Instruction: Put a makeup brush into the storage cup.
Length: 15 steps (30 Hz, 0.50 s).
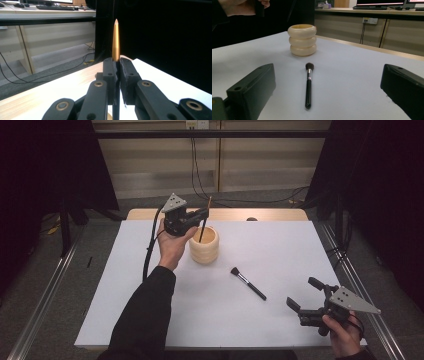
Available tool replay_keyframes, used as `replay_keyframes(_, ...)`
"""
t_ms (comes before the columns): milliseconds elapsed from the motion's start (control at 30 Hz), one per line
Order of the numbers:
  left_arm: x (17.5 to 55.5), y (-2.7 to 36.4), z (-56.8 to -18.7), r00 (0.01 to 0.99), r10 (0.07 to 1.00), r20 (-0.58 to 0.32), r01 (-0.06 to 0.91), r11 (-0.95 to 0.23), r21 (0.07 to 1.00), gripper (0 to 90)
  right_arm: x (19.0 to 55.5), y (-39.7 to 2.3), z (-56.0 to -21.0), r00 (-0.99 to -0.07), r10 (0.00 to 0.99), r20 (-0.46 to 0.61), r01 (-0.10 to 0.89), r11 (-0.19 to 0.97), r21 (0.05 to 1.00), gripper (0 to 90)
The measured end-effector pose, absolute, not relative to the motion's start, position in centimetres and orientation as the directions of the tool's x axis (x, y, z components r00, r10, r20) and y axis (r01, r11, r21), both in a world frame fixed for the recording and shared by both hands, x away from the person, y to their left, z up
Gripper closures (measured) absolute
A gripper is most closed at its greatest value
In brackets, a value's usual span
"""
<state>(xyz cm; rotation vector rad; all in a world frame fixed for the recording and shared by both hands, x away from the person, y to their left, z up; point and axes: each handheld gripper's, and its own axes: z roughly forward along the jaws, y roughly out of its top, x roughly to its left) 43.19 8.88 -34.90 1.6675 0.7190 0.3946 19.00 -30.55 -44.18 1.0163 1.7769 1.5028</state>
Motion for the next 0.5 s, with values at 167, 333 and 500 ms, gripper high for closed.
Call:
replay_keyframes(167,43.6,8.9,-35.3,0.739,0.662,-0.129,0.25,-0.091,0.964,83.8,19.0,-30.6,-44.2,-0.533,0.845,0.035,0.175,0.069,0.982,0.0)
replay_keyframes(333,44.3,8.9,-35.4,0.739,0.665,-0.113,0.24,-0.103,0.965,83.8,19.0,-30.6,-44.2,-0.531,0.847,0.035,0.175,0.07,0.982,0.0)
replay_keyframes(500,44.8,8.8,-35.9,0.739,0.667,-0.097,0.239,-0.125,0.963,83.8,19.0,-30.6,-44.2,-0.532,0.845,0.045,0.181,0.062,0.981,0.0)
